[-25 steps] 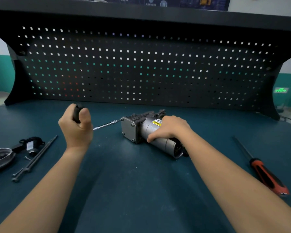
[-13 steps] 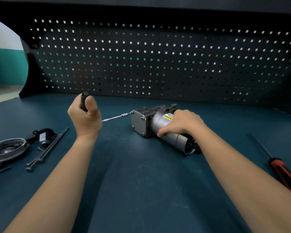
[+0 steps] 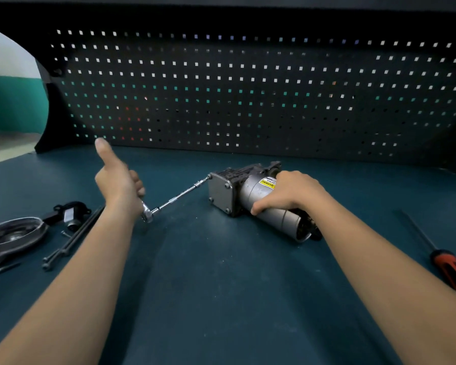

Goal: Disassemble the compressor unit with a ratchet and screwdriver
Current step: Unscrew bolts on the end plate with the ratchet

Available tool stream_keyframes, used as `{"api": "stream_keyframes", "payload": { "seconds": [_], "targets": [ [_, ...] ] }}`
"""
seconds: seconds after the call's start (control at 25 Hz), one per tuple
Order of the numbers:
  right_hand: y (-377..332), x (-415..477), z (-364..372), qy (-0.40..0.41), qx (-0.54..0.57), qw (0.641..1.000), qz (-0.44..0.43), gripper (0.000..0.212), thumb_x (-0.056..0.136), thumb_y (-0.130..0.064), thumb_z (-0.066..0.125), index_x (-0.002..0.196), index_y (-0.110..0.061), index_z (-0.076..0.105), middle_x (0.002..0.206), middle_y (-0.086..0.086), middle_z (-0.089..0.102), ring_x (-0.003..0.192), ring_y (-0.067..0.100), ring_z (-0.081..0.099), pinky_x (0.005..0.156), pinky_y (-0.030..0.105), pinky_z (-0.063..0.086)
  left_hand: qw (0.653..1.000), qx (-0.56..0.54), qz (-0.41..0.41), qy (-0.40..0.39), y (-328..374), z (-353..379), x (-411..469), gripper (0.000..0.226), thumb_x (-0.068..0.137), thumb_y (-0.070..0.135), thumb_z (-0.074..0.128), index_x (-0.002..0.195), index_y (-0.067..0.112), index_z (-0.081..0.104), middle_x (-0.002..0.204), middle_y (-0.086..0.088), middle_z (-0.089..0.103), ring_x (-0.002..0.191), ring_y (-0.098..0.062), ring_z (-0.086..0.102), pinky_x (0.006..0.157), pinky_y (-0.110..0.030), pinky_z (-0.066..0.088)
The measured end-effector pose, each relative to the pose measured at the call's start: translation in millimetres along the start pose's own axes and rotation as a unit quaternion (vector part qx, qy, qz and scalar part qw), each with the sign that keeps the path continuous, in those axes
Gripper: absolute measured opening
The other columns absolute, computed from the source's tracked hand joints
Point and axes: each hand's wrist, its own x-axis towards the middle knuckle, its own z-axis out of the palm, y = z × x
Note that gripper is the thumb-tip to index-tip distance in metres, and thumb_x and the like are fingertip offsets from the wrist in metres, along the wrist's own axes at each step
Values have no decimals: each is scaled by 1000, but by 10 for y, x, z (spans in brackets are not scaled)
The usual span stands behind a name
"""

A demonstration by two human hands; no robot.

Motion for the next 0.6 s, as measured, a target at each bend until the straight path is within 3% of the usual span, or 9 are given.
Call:
{"api": "stream_keyframes", "payload": {
  "seconds": [0.08, 0.16, 0.32, 0.4, 0.44, 0.48, 0.52, 0.56, 0.6],
  "targets": [
    [-12, 7, 8, -6, 4, 1000, -4, 68, 49, -68, 71, 89, -21, 44, 72, -9, 40, 78, 20, 48, 48, 25, 30, 992, 35, 102, -61, 27, 38, -167, 55, 88, 60, 37, 50, 24, 18, 37, 11, 18, 35, -10, 13, 39, -16, 12],
    [0, 17, 1, -9, 6, 1000, -5, 69, 49, -68, 71, 90, -20, 44, 72, -9, 40, 77, 19, 47, 48, 25, 30, 946, 100, 255, -175, -7, 43, -374, 44, 77, 49, 41, 45, 23, 26, 41, 7, 24, 40, -10, 18, 40, -19, 16],
    [72, 39, -41, -24, 17, 999, -14, 71, 47, -68, 72, 93, -20, 46, 76, -9, 42, 78, 17, 48, 52, 26, 36, 690, 298, 513, -414, -83, -191, -596, 24, 67, 33, 48, 62, 11, 40, 46, -2, 33, 46, -11, 25, 41, -23, 28],
    [116, 62, -45, -34, 16, 999, -20, 73, 45, -69, 71, 94, -21, 46, 83, -7, 45, 82, 18, 49, 57, 28, 40, 549, 344, 603, -466, -132, -229, -591, 32, 67, 39, 54, 56, 11, 43, 41, -5, 40, 38, -19, 31, 36, -27, 28],
    [131, 80, -41, -37, 13, 999, -22, 74, 44, -70, 70, 95, -22, 46, 86, -6, 46, 84, 19, 49, 60, 29, 41, 513, 349, 629, -469, -158, -206, -568, 34, 68, 42, 54, 56, 12, 44, 41, -6, 43, 37, -21, 36, 35, -25, 26],
    [143, 94, -33, -38, 13, 999, -25, 75, 43, -71, 69, 94, -22, 46, 87, -7, 46, 84, 19, 49, 61, 29, 41, 534, 339, 632, -448, -166, -162, -545, 32, 70, 43, 53, 59, 14, 43, 42, -6, 46, 38, -19, 39, 36, -25, 28],
    [151, 104, -25, -36, 15, 999, -27, 75, 42, -71, 69, 93, -22, 46, 84, -8, 46, 83, 18, 49, 60, 29, 41, 623, 318, 593, -399, -153, -114, -544, 30, 73, 42, 51, 63, 16, 41, 43, -6, 47, 41, -15, 38, 39, -25, 30],
    [154, 112, -23, -31, 17, 999, -27, 75, 40, -72, 68, 92, -22, 46, 82, -10, 45, 80, 16, 49, 58, 29, 40, 777, 250, 481, -321, -106, -61, -533, 32, 76, 44, 49, 62, 17, 38, 42, -3, 44, 40, -12, 34, 40, -24, 29],
    [153, 116, -25, -29, 18, 999, -25, 75, 40, -72, 68, 91, -22, 46, 81, -11, 44, 78, 14, 48, 56, 28, 40, 921, 134, 296, -215, -25, -12, -476, 38, 81, 48, 46, 59, 20, 33, 40, 2, 36, 37, -9, 27, 37, -21, 24]
  ]
}}
